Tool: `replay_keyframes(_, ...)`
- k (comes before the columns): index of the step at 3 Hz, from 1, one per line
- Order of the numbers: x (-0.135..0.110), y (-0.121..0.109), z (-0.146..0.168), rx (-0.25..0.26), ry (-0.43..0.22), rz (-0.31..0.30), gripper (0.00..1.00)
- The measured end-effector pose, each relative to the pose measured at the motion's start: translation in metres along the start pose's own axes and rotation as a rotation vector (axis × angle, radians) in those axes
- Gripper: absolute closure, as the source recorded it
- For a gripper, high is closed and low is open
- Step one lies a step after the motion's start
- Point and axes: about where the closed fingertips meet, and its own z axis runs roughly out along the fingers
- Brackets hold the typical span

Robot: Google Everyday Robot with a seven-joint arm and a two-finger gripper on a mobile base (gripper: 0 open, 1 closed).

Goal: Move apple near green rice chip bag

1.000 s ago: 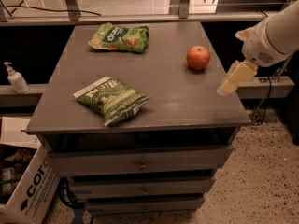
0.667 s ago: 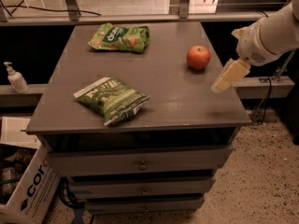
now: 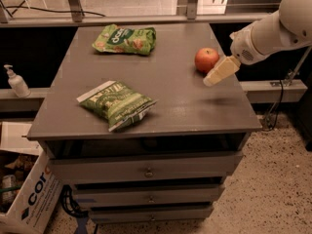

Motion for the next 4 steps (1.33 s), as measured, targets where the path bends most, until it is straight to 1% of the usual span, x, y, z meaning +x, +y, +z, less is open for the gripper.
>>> replay_keyframes(1,0.004,-0.013,0.024,-0.018,-0.053,0.103,0.00)
replay_keyframes(2,0.013,-0.027,0.045,-0.030,-0.129,0.208,0.00)
replay_keyframes(3,0.018,-0.038,0.060,-0.042,-0.194,0.278,0.00)
replay_keyframes(4,0.015,-0.043,0.069,-0.055,-0.254,0.316,0.18)
